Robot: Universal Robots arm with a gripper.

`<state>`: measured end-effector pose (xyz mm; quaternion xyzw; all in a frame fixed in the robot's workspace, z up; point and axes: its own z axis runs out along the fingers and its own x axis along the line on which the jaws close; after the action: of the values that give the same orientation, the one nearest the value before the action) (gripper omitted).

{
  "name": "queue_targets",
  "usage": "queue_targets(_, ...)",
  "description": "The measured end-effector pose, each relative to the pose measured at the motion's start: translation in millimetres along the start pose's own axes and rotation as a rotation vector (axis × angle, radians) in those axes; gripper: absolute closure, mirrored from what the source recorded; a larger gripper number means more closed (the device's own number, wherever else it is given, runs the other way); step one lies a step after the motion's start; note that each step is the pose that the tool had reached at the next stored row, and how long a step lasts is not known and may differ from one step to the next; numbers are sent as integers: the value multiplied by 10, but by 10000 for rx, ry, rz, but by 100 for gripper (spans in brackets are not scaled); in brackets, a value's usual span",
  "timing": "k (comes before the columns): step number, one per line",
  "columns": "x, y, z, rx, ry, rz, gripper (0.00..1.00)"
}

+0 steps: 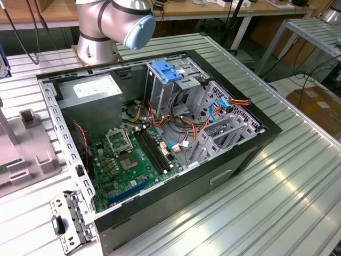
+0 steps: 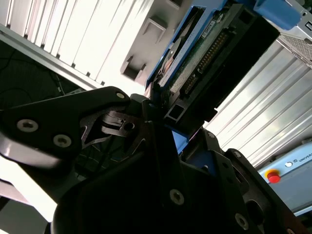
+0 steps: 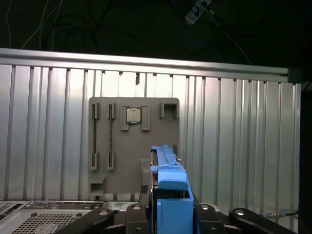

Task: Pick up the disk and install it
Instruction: 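Pick up the disk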

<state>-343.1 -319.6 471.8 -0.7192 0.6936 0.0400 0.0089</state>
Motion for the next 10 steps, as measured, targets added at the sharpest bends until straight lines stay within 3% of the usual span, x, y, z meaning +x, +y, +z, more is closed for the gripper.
queue_targets(10, 11, -58, -3, 1, 0, -1, 63)
